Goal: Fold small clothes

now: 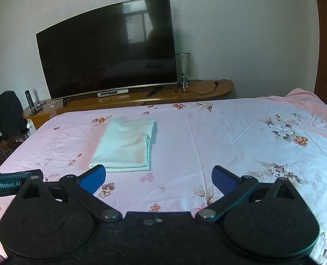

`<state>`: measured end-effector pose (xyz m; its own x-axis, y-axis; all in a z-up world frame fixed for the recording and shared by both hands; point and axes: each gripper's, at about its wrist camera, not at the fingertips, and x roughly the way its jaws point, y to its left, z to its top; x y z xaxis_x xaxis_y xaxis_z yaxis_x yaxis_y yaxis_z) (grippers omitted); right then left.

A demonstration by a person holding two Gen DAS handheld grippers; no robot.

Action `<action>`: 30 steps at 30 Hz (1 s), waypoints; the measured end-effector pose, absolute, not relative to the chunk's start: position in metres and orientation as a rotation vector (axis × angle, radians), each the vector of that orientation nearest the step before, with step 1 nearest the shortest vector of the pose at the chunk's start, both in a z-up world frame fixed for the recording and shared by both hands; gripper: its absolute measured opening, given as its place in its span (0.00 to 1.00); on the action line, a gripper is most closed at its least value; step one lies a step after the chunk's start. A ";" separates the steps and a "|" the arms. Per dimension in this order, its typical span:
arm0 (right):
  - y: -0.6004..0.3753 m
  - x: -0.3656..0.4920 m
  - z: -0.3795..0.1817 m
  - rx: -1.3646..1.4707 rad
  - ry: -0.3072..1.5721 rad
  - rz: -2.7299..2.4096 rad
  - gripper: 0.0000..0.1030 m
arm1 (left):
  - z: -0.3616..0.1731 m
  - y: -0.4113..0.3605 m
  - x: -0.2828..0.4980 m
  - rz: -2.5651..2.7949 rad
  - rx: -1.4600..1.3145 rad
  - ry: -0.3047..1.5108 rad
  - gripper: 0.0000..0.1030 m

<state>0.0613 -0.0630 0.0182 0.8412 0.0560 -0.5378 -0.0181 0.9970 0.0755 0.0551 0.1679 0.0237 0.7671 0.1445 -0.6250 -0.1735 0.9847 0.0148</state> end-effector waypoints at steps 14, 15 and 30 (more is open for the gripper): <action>-0.065 0.064 0.015 0.069 0.578 0.043 1.00 | 0.023 0.161 0.060 0.156 -0.038 0.681 1.00; -0.065 0.064 0.015 0.069 0.578 0.042 1.00 | 0.023 0.160 0.060 0.155 -0.038 0.682 1.00; -0.069 0.067 0.009 0.072 0.591 0.042 0.99 | 0.021 0.152 0.065 0.145 -0.029 0.694 1.00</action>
<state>0.0666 -0.0687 0.0090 0.8295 0.0602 -0.5552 -0.0188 0.9966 0.0799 0.0653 0.1522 0.0208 0.7587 0.1238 -0.6396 -0.1428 0.9895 0.0221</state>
